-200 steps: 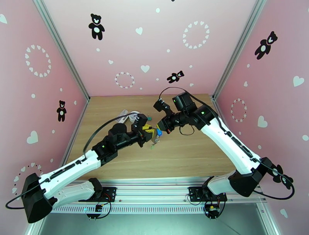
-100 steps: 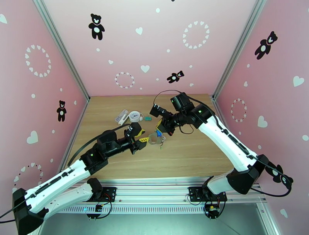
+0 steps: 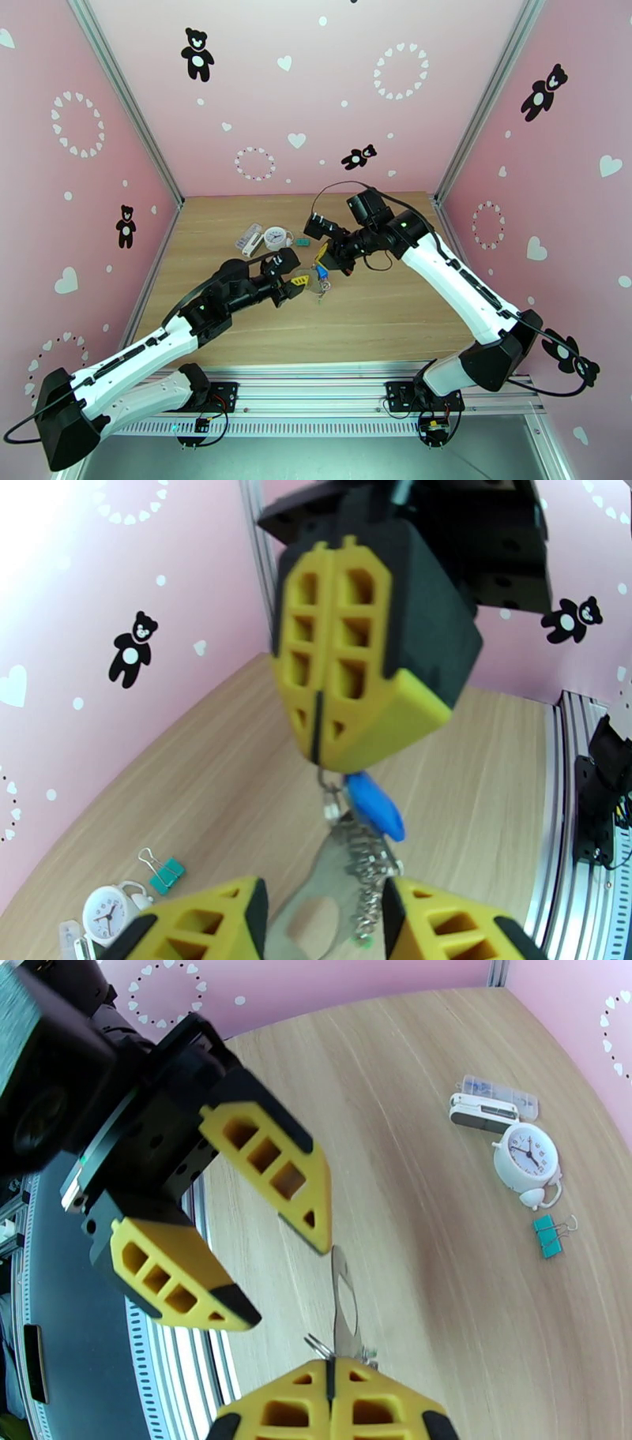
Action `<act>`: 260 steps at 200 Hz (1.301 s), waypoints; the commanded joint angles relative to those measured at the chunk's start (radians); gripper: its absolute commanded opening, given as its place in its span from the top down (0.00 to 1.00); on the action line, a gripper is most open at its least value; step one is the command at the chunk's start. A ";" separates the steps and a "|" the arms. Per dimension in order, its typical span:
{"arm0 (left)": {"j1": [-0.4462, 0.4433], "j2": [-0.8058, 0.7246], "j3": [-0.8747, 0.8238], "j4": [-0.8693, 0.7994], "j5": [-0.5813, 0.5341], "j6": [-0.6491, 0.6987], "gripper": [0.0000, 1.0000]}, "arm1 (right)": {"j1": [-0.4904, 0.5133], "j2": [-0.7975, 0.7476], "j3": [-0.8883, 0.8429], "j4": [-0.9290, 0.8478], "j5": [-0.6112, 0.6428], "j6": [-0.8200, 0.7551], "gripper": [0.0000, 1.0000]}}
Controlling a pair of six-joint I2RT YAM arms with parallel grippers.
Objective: Remove the keys from the keyring
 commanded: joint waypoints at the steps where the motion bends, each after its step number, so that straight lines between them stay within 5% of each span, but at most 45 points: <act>1: 0.016 0.011 0.006 0.052 0.065 -0.023 0.55 | -0.002 -0.014 0.030 0.051 0.023 0.018 1.00; 65: 0.033 0.088 0.147 -0.040 0.084 -0.090 0.57 | -0.001 -0.021 0.037 0.069 0.000 0.180 1.00; 161: 0.052 0.160 0.284 -0.269 0.182 -0.093 0.69 | 0.000 -0.062 0.027 0.038 0.057 0.239 1.00; 260: 0.053 0.244 0.374 -0.306 0.237 -0.068 0.79 | -0.001 -0.075 0.012 0.033 0.057 0.219 1.00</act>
